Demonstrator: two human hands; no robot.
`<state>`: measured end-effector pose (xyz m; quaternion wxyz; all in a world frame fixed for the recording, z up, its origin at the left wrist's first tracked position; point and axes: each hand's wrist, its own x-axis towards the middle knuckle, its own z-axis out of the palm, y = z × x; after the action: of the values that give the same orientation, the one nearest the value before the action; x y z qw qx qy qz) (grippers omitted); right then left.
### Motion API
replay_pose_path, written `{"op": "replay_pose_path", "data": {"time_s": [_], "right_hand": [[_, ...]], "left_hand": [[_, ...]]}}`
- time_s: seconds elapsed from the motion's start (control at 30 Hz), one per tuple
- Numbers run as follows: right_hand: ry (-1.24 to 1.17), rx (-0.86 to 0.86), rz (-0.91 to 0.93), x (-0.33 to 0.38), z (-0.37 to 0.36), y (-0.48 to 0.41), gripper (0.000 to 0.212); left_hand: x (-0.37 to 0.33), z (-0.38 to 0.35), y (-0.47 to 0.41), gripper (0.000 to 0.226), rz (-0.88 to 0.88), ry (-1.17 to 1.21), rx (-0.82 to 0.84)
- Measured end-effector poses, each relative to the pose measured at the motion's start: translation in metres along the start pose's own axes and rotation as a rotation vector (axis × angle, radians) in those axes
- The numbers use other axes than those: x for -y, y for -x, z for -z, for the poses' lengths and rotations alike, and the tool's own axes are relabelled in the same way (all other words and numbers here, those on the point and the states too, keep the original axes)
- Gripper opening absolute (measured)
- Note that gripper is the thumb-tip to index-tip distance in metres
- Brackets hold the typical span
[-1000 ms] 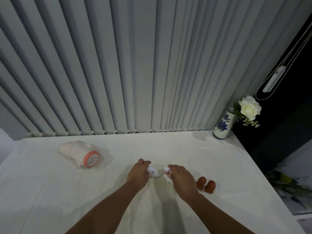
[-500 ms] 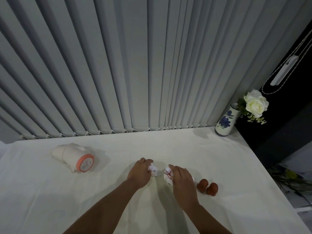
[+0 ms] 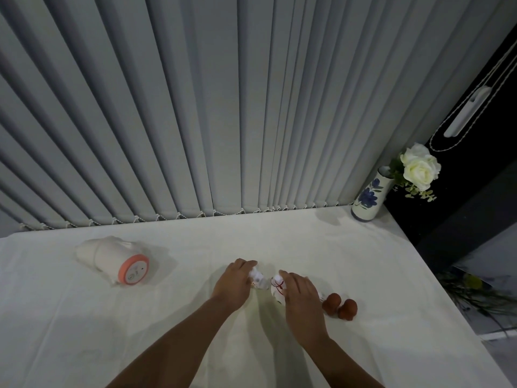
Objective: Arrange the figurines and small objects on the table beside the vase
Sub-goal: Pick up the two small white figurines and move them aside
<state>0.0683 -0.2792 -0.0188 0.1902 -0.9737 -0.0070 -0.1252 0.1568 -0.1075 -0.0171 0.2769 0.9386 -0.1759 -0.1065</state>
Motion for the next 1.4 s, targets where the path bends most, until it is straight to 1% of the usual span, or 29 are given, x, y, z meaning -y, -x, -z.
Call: {"op": "replay_pose_path", "data": {"time_s": [0.17, 0.3, 0.47, 0.63, 0.83, 0.97, 1.0, 1.13, 1.23, 1.33, 1.4], "right_hand": [[-0.006, 0.051, 0.007, -0.004, 0.002, -0.001, 0.061], [-0.012, 0.105, 0.036, -0.009, 0.006, -0.002, 0.056], [-0.029, 0.106, 0.046, -0.010, 0.006, -0.003, 0.052], [-0.026, 0.108, 0.013, -0.007, 0.008, -0.003, 0.048], [-0.010, 0.183, -0.088, 0.000, 0.014, -0.005, 0.043], [0.018, 0.165, -0.110, 0.011, 0.017, -0.010, 0.032], [0.031, 0.165, -0.109, 0.016, 0.017, -0.012, 0.033], [0.130, 0.201, -0.169, 0.039, 0.014, -0.019, 0.057], [0.101, 0.222, -0.171, 0.067, 0.012, -0.027, 0.058], [0.051, 0.243, -0.131, 0.108, 0.003, -0.038, 0.055], [0.031, 0.259, -0.096, 0.136, -0.003, -0.047, 0.054]], "left_hand": [[-0.001, -0.002, 0.003, 0.053, -0.009, -0.005, -0.018], [-0.001, -0.002, 0.002, 0.055, -0.013, -0.001, -0.011], [-0.003, 0.001, 0.004, 0.059, -0.039, 0.005, -0.001], [-0.002, 0.009, 0.015, 0.059, -0.041, -0.035, -0.002], [0.010, 0.023, 0.036, 0.054, -0.003, -0.072, -0.039], [0.025, 0.037, 0.055, 0.048, -0.016, -0.083, -0.125], [0.030, 0.042, 0.060, 0.046, -0.020, -0.082, -0.167], [0.058, 0.067, 0.079, 0.043, 0.015, -0.127, -0.306], [0.080, 0.087, 0.090, 0.042, 0.068, -0.143, -0.371], [0.110, 0.114, 0.103, 0.042, 0.154, -0.118, -0.437], [0.129, 0.131, 0.112, 0.043, 0.210, -0.097, -0.447]]}}
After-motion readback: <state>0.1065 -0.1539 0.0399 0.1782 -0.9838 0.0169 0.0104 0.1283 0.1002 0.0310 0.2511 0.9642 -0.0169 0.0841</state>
